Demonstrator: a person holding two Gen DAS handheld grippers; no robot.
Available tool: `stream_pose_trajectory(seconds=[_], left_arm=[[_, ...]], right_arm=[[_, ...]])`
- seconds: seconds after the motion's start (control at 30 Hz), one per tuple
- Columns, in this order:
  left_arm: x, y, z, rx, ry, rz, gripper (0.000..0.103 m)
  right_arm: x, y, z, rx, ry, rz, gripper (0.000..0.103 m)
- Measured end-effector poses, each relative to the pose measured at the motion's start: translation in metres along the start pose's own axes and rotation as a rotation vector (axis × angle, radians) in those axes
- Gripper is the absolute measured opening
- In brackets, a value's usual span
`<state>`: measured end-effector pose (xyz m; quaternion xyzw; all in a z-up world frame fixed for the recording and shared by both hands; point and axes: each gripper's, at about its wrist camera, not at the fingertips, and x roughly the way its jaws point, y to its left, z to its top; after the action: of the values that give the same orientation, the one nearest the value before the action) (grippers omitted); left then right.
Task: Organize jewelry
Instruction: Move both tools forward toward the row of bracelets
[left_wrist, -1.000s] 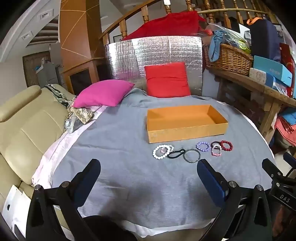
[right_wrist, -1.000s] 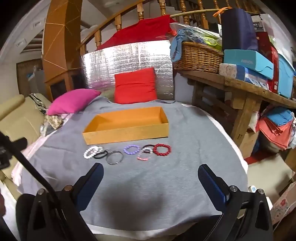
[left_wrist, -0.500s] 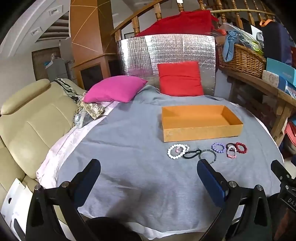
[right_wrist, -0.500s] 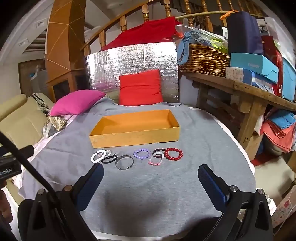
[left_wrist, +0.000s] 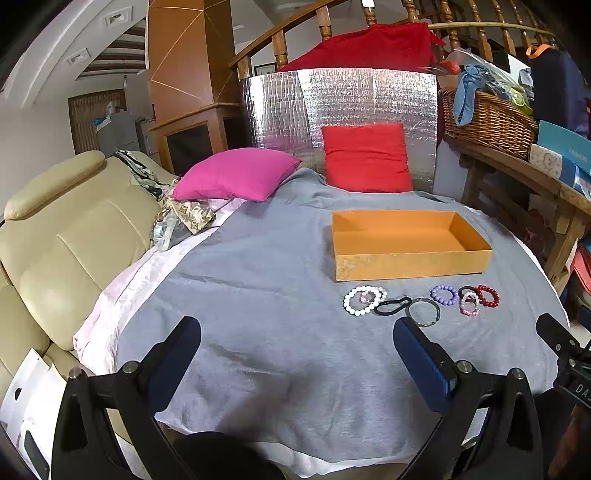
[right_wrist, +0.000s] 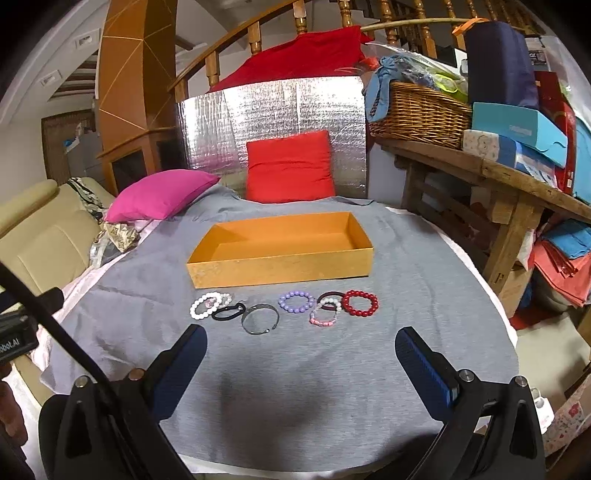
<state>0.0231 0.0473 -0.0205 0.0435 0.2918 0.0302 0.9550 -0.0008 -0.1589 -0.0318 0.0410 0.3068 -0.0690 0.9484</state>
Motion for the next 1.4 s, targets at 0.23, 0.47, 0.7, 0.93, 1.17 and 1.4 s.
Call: stream_pose_trajectory(seconds=[0.23,0.47,0.7,0.93,1.17,1.4], left_arm=[[0.009,0.005,-0.002,-0.011,0.012,-0.003,0.103],[0.017,0.011,-0.003,-0.025,0.024,0.001,0.103],[0.028,0.013,-0.005,-0.031,0.047,-0.003,0.103],[0.041,0.015,-0.007,-0.031,0.060,0.000,0.103],[0.058,0.016,-0.006,-0.031,0.078,-0.005,0.103],[0.088,0.009,-0.002,-0.010,0.111,-0.040,0.103]], right_arm=[[0.010,0.009,0.006,-0.008,0.015,0.020,0.103],[0.023,0.017,0.009,-0.009,0.047,0.040,0.103],[0.035,0.025,0.009,-0.005,0.075,0.051,0.103],[0.049,0.031,0.010,-0.015,0.099,0.061,0.103],[0.065,0.030,0.011,-0.014,0.112,0.072,0.103],[0.086,0.012,0.011,0.005,0.122,0.069,0.103]])
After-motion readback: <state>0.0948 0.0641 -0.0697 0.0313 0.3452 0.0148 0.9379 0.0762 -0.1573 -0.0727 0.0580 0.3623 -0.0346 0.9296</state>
